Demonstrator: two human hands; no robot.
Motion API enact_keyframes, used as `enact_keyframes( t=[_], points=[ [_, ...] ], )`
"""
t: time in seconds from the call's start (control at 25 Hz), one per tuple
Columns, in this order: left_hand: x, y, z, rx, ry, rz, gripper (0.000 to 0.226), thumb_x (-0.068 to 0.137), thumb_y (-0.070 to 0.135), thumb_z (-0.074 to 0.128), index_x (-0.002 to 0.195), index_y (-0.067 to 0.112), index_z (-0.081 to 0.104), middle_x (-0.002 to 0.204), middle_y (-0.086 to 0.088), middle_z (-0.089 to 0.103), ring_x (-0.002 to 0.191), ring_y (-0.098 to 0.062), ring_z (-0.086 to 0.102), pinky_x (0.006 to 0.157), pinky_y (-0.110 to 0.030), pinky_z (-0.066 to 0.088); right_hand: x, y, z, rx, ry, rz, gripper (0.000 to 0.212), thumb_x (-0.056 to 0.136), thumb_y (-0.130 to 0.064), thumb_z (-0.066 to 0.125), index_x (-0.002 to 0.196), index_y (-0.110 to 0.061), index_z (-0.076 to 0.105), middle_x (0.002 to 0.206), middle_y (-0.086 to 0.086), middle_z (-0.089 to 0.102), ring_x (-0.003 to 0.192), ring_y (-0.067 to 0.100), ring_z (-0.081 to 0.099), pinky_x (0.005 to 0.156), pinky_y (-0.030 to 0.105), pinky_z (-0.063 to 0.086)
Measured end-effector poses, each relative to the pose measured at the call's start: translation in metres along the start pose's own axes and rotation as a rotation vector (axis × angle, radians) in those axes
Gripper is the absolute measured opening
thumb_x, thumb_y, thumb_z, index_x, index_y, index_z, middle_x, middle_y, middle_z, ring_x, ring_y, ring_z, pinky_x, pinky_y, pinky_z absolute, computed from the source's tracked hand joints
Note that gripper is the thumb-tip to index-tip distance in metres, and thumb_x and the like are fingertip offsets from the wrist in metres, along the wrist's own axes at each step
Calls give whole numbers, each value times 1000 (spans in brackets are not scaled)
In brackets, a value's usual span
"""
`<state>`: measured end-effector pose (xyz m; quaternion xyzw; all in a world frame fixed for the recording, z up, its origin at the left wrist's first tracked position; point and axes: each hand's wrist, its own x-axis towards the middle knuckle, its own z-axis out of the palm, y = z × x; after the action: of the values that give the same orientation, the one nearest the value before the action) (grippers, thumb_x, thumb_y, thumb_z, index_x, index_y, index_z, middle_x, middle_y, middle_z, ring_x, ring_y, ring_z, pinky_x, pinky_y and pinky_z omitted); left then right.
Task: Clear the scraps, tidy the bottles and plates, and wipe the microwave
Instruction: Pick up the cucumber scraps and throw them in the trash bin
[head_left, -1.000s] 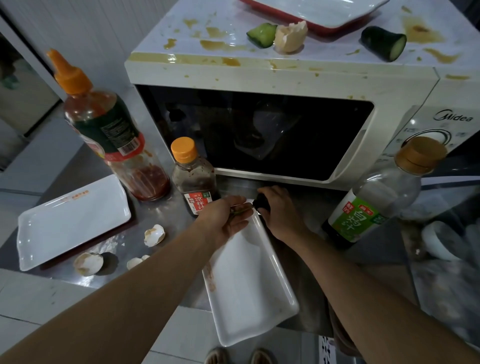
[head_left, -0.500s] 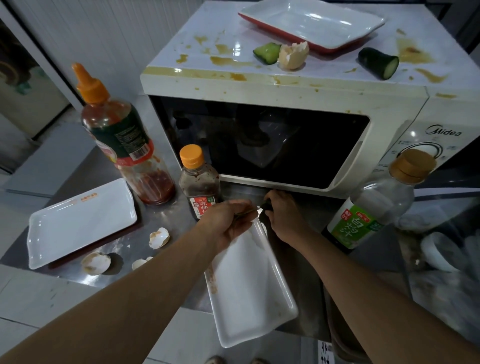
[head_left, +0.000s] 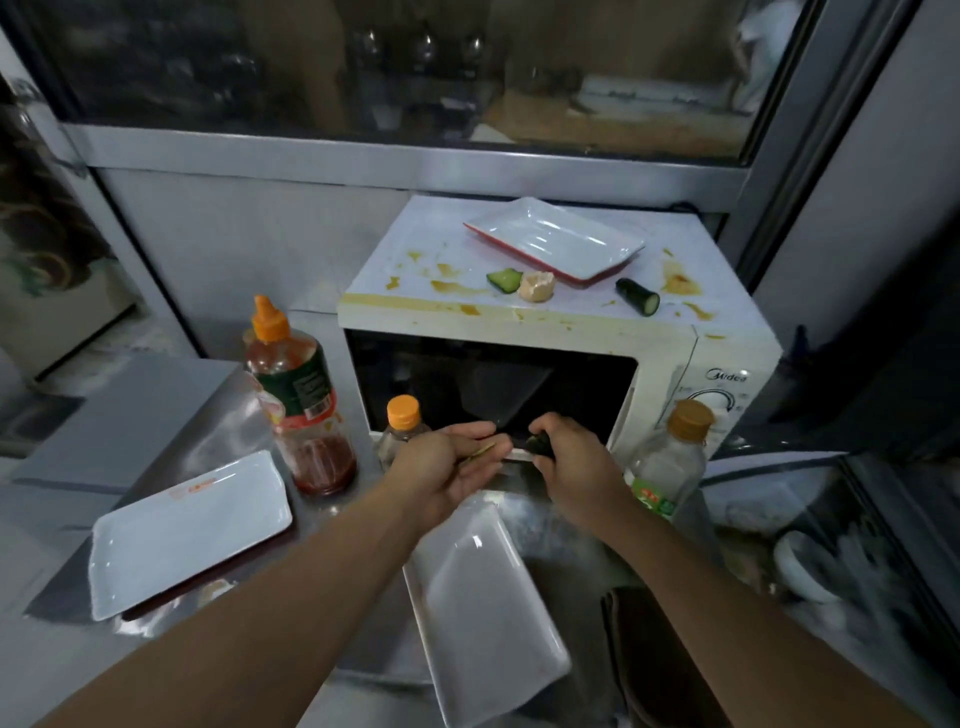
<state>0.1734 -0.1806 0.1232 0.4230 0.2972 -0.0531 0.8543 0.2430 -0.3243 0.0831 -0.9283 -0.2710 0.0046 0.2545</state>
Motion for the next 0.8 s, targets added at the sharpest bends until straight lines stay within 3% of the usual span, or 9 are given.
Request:
enact_keyframes(
  t=[0.24,0.56,0.8],
  points=[
    [-31,34,18,30,-84,36,15,96,7,46,102,8,60,81,-7,65,63,-9,64,56,-18,55,0,-30,-53,-38,130,6,30,89,-13,57,118,-15,50,114,7,56,105,24,54,79,29,40],
    [-47,60,32,114,-195,62,23,89,-10,50,103,5,61,89,-7,66,80,-10,61,84,-26,44,-6,-42,-102,-89,265,142,31,91,-15,56,121,-15,49,118,7,56,109,25,52,89,34,43],
    [-31,76,43,79,-167,33,15,90,-5,51,97,2,62,84,-9,64,74,-11,61,79,-25,49,19,-32,-134,-96,320,165,29,92,-11,52,121,-11,49,118,10,55,108,26,51,86,33,41]
  ],
)
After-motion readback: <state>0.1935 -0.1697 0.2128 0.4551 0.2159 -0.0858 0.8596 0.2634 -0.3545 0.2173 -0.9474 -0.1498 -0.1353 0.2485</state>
